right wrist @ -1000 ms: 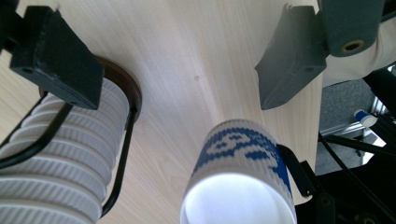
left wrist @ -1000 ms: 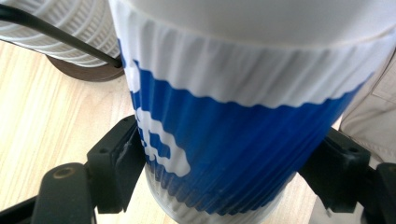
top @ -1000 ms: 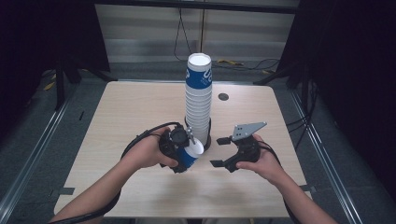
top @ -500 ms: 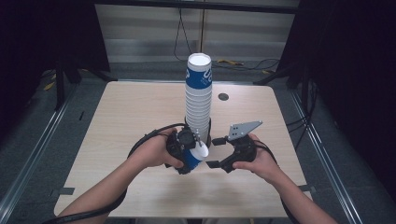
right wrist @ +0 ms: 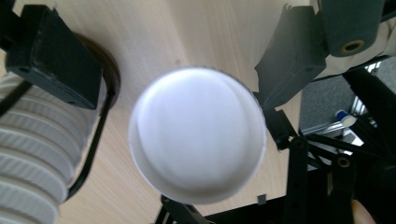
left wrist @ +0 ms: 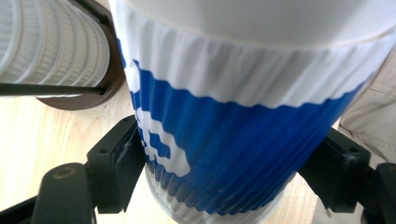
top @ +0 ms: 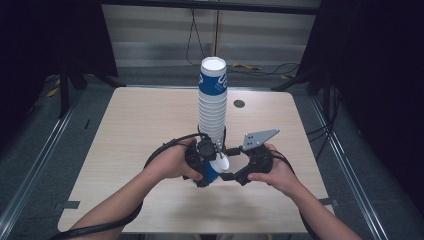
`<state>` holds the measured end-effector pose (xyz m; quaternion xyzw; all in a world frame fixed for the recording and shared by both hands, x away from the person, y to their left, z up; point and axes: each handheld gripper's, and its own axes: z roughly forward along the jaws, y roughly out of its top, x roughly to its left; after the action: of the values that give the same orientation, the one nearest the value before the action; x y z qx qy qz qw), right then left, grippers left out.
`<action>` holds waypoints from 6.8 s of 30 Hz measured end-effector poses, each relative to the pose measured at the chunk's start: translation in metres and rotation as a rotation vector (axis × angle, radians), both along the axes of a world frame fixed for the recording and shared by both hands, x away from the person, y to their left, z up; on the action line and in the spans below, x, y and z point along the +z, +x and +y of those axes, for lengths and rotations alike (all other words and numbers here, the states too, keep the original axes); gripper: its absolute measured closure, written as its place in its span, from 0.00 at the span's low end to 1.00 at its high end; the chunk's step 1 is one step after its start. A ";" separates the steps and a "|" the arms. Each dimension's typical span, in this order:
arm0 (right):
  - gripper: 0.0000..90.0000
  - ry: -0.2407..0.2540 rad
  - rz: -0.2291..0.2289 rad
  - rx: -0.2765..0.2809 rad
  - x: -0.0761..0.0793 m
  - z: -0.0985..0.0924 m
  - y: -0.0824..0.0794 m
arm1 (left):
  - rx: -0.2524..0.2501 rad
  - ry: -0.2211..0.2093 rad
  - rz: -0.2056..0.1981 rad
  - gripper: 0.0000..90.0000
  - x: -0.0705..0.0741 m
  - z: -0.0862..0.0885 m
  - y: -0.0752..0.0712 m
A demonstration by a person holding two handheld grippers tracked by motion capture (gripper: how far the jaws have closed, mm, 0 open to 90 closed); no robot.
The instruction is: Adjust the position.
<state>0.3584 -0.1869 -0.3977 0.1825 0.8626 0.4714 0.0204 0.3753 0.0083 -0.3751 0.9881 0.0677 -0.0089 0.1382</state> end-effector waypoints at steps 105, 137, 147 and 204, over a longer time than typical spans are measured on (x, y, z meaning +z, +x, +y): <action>0.32 0.088 0.022 -0.039 -0.001 -0.030 -0.003 | 0.156 -0.476 0.062 0.19 -0.053 0.046 -0.001; 0.32 0.094 0.037 -0.022 -0.004 -0.029 -0.006 | 0.146 -0.493 0.014 0.10 -0.050 0.043 0.001; 0.32 0.105 0.053 -0.018 -0.008 -0.028 -0.004 | 0.125 -0.492 0.002 0.10 -0.048 0.043 0.003; 0.31 0.146 0.072 -0.007 -0.014 -0.023 -0.003 | 0.030 -0.461 -0.016 0.24 -0.025 0.049 0.004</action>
<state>0.3556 -0.2098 -0.4121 0.2033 0.8256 0.5258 -0.0226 0.3791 0.0577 -0.4000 0.9294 0.0774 -0.0145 0.3606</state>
